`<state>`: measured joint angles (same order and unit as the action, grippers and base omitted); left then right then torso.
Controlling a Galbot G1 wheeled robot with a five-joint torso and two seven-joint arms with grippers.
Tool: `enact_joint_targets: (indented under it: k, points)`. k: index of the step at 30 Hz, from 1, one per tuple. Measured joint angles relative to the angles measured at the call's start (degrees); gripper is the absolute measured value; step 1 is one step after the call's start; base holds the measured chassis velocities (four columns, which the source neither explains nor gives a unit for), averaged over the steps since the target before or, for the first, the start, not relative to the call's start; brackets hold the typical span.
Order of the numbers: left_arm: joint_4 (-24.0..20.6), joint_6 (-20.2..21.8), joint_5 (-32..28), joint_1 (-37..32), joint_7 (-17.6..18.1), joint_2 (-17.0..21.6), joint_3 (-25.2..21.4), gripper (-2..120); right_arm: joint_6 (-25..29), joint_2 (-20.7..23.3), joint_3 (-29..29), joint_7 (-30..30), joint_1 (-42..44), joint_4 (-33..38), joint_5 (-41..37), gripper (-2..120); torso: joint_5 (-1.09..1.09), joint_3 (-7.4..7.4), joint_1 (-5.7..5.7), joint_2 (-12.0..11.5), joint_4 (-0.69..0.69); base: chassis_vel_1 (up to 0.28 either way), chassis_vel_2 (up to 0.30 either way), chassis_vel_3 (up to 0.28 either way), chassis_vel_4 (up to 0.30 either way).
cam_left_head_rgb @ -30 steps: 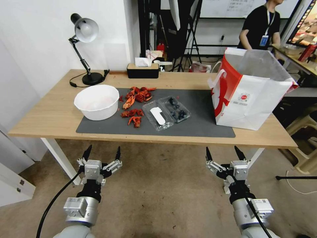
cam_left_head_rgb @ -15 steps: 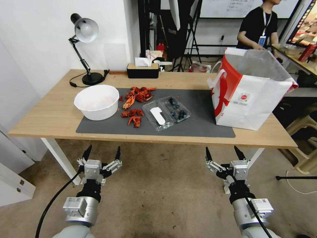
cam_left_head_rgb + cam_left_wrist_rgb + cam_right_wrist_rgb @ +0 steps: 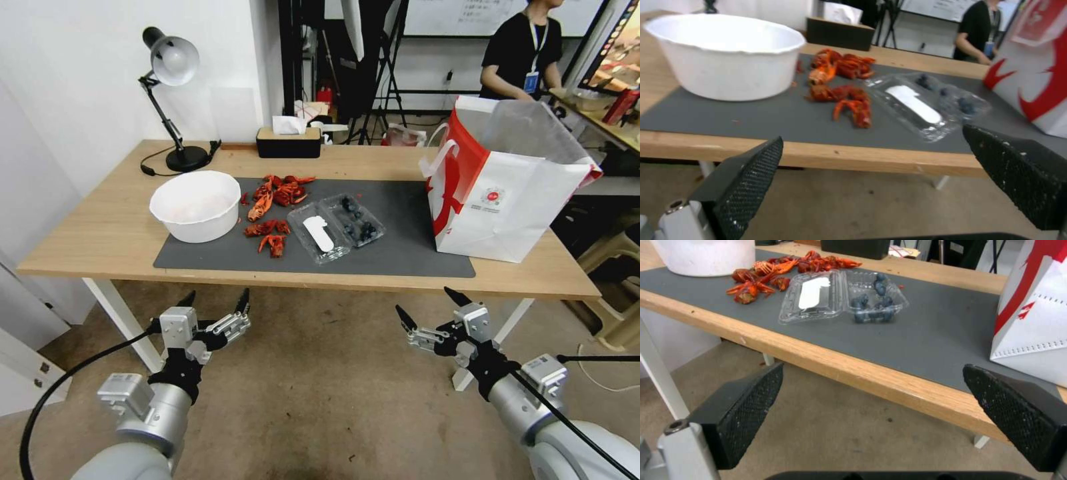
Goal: Close the takeout container lid, then place the container into the takeout bag.
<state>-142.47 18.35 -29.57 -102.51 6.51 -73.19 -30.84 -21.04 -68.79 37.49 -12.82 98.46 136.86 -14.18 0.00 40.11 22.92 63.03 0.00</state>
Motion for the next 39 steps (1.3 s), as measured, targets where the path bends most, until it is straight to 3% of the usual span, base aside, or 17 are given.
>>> enact_joint_targets:
  k: [24, 39]
  points:
    - [1.49, -1.18, 0.28, 0.42, -1.43, 0.24, -0.43, 100, -1.34, 1.21, -0.10, 0.70, -2.03, -1.65, -0.57, 100, 0.00, 0.00, 0.00, 0.00, 0.00, 0.000, 0.000, 0.000, 0.000]
    - [5.93, -2.54, 0.76, 2.69, -1.83, 1.83, 0.67, 100, -3.50, 6.43, 0.55, 2.10, -11.43, -7.79, -8.37, 100, 0.00, 0.00, 0.00, 0.00, -0.01, 0.000, 0.000, 0.000, 0.000]
